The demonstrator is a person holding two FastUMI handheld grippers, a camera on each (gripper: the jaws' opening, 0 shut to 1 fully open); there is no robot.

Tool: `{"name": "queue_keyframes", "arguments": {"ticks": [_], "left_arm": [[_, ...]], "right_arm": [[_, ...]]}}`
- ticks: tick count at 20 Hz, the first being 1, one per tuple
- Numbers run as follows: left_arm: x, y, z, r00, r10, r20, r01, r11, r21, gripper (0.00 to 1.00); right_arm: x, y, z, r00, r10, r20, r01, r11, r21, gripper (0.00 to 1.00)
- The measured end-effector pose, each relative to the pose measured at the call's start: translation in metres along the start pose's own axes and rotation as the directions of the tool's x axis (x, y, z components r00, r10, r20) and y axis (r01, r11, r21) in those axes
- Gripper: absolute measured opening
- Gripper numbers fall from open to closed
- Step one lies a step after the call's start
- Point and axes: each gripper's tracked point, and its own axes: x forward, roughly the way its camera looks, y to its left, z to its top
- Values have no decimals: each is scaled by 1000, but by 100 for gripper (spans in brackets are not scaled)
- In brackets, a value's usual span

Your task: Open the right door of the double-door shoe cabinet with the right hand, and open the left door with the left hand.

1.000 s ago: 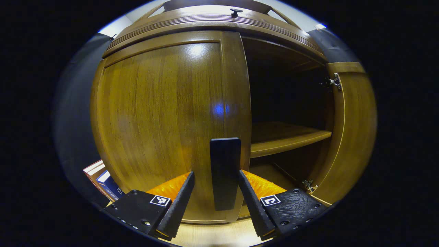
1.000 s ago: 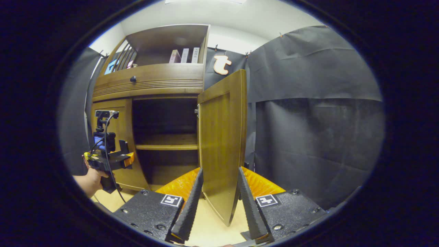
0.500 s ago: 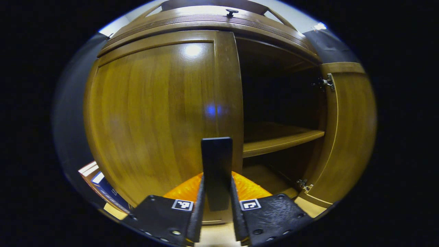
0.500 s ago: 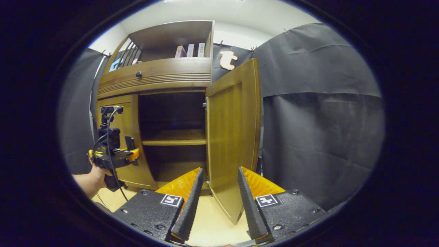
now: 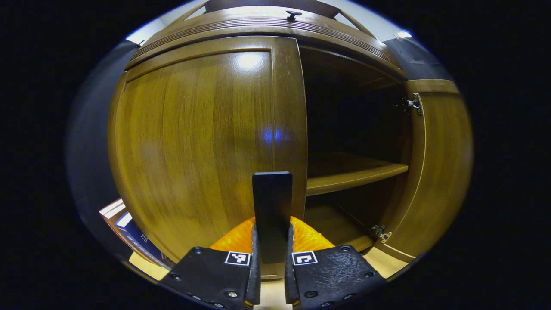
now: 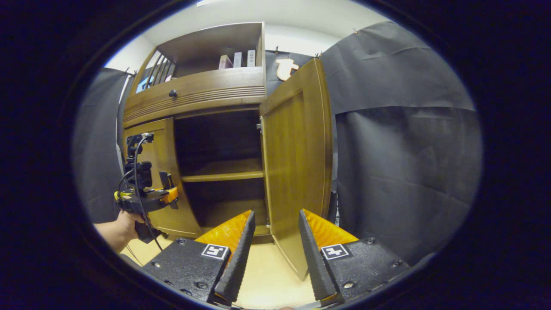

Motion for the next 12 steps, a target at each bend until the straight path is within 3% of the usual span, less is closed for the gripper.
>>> {"name": "queue_keyframes", "arguments": {"ticks": [12], "left_arm": [[-43,4,-10,1000,-18,-13,18,1000,-17,21]], "right_arm": [[19,31,-8,996,93,-19,-93,995,-27,67]]}}
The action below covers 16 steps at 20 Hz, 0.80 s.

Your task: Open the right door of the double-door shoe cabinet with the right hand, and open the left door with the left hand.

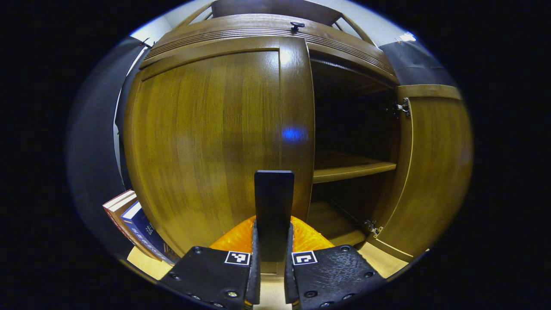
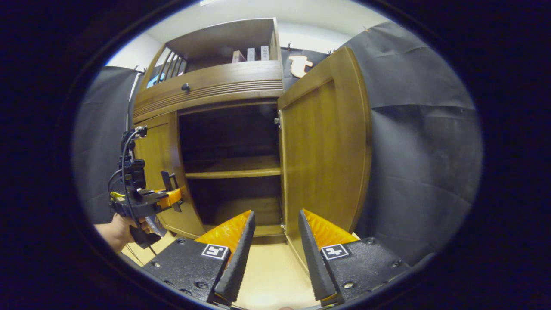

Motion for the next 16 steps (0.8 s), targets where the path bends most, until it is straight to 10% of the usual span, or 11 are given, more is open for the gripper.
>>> {"name": "queue_keyframes", "arguments": {"ticks": [16], "left_arm": [[-90,29,-15,999,40,-11,-40,999,-7,20]], "right_arm": [[18,77,-5,978,208,-31,-210,975,-69,65]]}}
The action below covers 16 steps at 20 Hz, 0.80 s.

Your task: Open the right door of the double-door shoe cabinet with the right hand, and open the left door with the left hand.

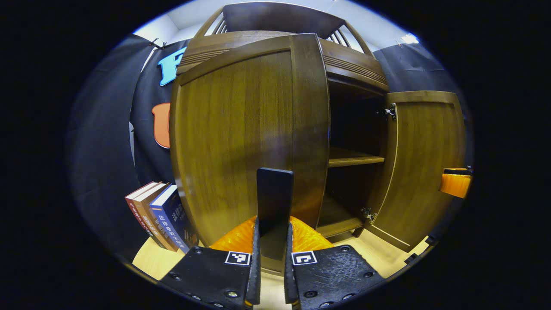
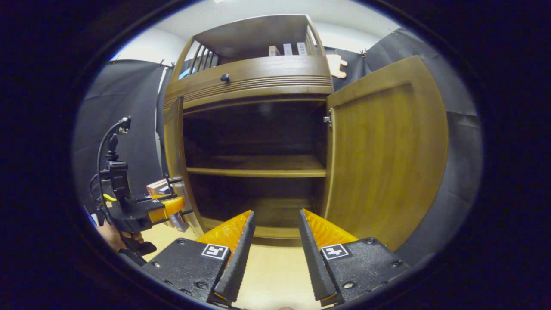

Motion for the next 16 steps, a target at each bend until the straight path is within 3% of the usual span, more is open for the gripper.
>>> {"name": "queue_keyframes", "arguments": {"ticks": [7,8,9,12,13,14,16], "left_arm": [[-31,21,-5,999,50,1,-50,999,12,20],[-36,25,-6,998,60,1,-60,998,12,29],[-41,30,-7,997,73,0,-73,997,11,20],[-57,46,-9,991,132,-1,-132,991,35,20],[-62,51,-10,988,153,3,-153,987,44,29],[-66,57,-10,986,168,3,-168,985,46,20],[-73,65,-12,982,189,4,-189,981,34,20]], "right_arm": [[8,29,2,996,84,2,-84,996,-25,67],[8,31,1,996,89,0,-89,996,-27,65],[8,33,0,996,95,-2,-95,995,-28,65],[12,36,2,994,109,5,-108,994,-21,63],[12,37,1,993,115,8,-115,993,-17,63],[13,41,3,993,121,10,-121,993,-15,65],[15,46,3,991,132,10,-132,991,-17,67]]}}
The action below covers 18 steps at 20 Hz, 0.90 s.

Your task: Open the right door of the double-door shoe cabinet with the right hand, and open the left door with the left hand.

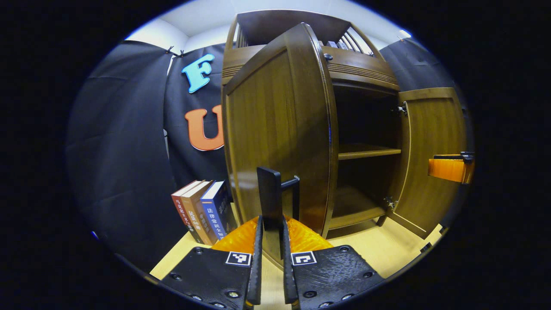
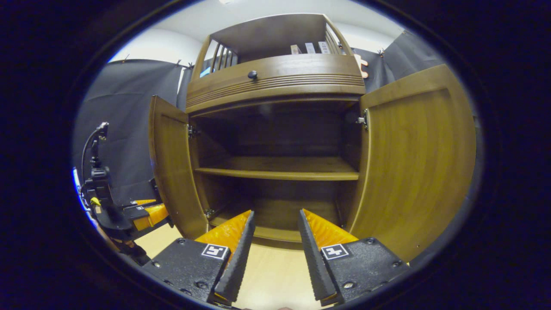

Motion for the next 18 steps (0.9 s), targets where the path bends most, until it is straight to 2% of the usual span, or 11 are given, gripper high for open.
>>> {"name": "queue_keyframes", "arguments": {"ticks": [5,10,11,12,14,18], "left_arm": [[-9,25,-7,999,45,2,-45,999,-13,20],[-18,60,-21,992,124,-20,-124,992,-21,19],[-20,69,-25,990,140,-29,-141,990,-26,19],[-23,76,-26,988,150,-27,-151,988,-36,19],[-24,83,-27,988,149,-35,-152,985,-81,13],[-32,96,-28,989,146,-32,-148,985,-89,20]], "right_arm": [[9,16,-3,999,30,-13,-30,999,-12,65],[19,33,-3,998,63,-20,-63,998,-17,65],[21,35,-4,997,69,-23,-69,997,-18,67],[22,38,-4,997,74,-25,-75,997,-20,65],[26,43,-4,996,85,-30,-86,996,-23,65],[31,50,-1,995,93,-29,-94,995,-28,65]]}}
